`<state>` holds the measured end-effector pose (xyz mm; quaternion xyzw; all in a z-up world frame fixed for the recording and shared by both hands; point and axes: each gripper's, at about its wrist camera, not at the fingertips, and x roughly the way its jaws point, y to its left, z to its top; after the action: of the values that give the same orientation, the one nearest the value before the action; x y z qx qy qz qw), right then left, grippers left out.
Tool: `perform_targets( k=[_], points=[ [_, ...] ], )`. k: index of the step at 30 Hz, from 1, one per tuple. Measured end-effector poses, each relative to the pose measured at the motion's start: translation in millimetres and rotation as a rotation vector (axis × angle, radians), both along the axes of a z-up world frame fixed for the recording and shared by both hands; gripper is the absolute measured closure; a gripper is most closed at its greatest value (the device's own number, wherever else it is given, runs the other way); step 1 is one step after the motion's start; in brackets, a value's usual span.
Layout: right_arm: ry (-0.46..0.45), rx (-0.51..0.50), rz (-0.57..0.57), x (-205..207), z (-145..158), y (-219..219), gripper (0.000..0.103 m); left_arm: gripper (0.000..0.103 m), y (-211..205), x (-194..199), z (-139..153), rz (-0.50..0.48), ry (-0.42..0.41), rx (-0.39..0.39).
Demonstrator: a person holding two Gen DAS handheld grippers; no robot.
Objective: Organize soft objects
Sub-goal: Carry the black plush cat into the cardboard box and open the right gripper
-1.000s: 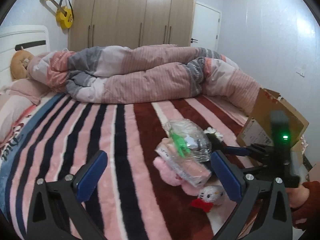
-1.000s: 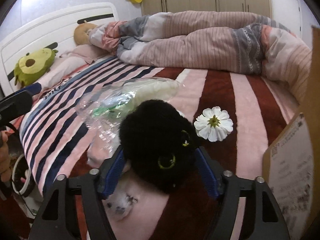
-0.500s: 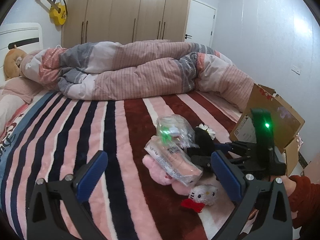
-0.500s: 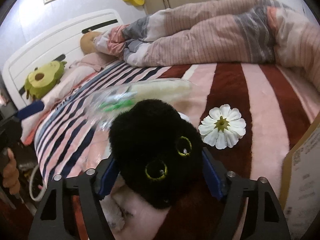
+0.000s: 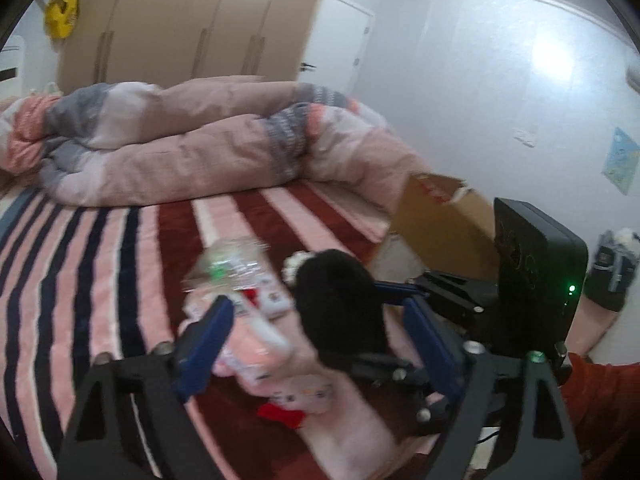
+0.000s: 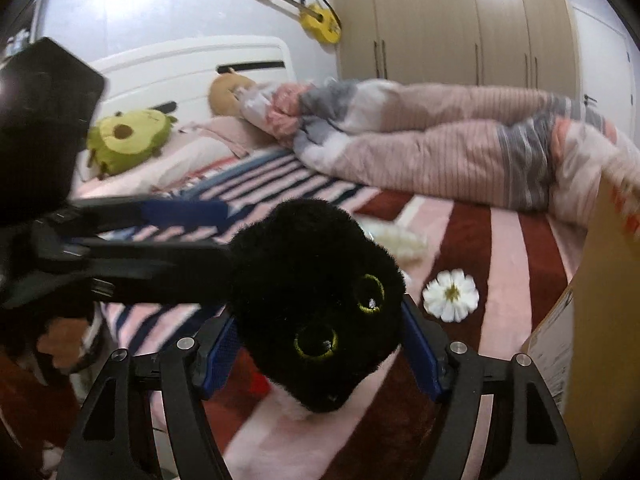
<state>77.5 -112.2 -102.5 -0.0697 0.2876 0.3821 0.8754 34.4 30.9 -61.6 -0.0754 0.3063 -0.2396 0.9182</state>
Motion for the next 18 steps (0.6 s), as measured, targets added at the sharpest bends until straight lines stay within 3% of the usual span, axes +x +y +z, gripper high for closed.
perform_targets(
  k=[6, 10, 18],
  points=[
    [-0.083, 0.038, 0.037, -23.9, 43.4, -12.1, 0.034, 0.060, -23.3, -7.6, 30.1, -0.068, -0.023, -0.023],
    [-0.133, 0.040, 0.027, -31.6, 67.8, -32.2, 0.034, 0.062, -39.2, -9.6, 54.6, -0.094, -0.054, -0.028],
    [-0.143, 0.059, -0.054, -29.0, 103.5, -96.7, 0.034, 0.062, -109.3, 2.8, 93.6, -0.183, -0.113, 0.043]
  ],
)
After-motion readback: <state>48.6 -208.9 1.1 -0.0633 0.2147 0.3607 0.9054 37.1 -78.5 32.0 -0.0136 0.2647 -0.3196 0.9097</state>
